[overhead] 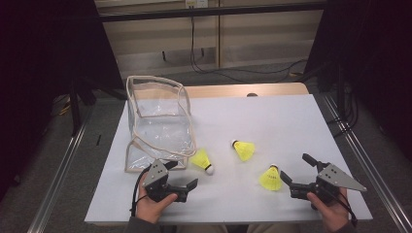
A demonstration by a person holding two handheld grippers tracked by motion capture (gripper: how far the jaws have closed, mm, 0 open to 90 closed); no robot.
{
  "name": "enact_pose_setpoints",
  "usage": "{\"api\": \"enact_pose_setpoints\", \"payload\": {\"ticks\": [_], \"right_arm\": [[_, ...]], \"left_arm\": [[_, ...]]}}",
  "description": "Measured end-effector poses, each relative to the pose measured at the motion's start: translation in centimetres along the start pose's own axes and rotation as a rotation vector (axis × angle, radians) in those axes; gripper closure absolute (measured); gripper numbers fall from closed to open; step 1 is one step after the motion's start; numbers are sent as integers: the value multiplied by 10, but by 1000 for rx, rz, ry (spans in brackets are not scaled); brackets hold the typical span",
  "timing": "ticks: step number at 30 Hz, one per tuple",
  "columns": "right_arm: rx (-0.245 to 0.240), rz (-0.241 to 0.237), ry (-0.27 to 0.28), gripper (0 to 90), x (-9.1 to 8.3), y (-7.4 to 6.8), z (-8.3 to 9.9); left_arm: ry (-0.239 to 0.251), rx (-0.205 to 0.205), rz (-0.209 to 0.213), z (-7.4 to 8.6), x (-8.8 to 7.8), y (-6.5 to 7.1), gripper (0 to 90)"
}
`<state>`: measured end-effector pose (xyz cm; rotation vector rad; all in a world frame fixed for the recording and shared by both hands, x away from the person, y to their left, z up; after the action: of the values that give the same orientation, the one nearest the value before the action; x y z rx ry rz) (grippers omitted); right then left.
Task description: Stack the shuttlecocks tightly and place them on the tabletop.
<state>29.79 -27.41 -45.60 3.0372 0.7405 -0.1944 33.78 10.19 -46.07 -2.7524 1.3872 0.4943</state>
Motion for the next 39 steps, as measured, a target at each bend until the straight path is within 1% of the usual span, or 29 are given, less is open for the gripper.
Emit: {"api": "enact_pose_setpoints", "payload": {"ticks": [3, 4, 6, 12, 15, 20, 21, 23, 28, 29, 33, 35, 38, 39], "right_arm": [[0, -1, 0, 24, 0, 0, 0], [0, -1, -1, 24, 0, 0, 0], [0, -1, -2, 24, 0, 0, 0], [-2, 2, -2, 25, 0, 0, 0], [-1, -1, -3, 25, 0, -1, 0], [-1, 1, -3, 25, 0, 0, 0], [-1, 1, -3, 25, 0, 0, 0], [0, 1, -1, 25, 0, -1, 0], [-1, 1, -2, 25, 0, 0, 0], [-1, 2, -2, 25, 0, 0, 0], [-2, 6, -2, 26, -1, 0, 0], [0, 5, -2, 26, -1, 1, 0], [2, 4, -3, 26, 0, 0, 0], [1, 5, -2, 26, -1, 0, 0]], "left_arm": [[-13, 12, 4, 1, 2, 2, 19], [-9, 4, 3, 0, 3, 2, 17], [-10, 1, 5, 0, 4, 3, 17], [-18, 10, 5, 0, 7, 4, 18], [-24, 13, -1, 0, 8, 4, 18], [-46, 42, -4, 1, 13, 7, 22], [-54, 53, -4, 1, 14, 7, 22], [-62, 58, -6, 2, 17, 8, 22], [-74, 61, -13, 2, 20, 9, 22], [-70, 62, -9, 2, 21, 10, 22], [-83, 60, -3, 3, 25, 11, 24], [-104, 67, -14, 4, 28, 11, 24], [-104, 67, -24, 4, 30, 12, 24], [-97, 65, -38, 3, 32, 12, 23]]}}
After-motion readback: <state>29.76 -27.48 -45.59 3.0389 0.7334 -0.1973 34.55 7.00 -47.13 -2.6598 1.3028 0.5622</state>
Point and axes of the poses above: each handheld gripper's, and its own axes: x roughly forward along the jaws, z roughly out of its underside, y roughly to its right, the point moved 6 cm from there along x, roughly forward along the jaws, and after that the axes turned 4 degrees about y, right-handed, at the moved point
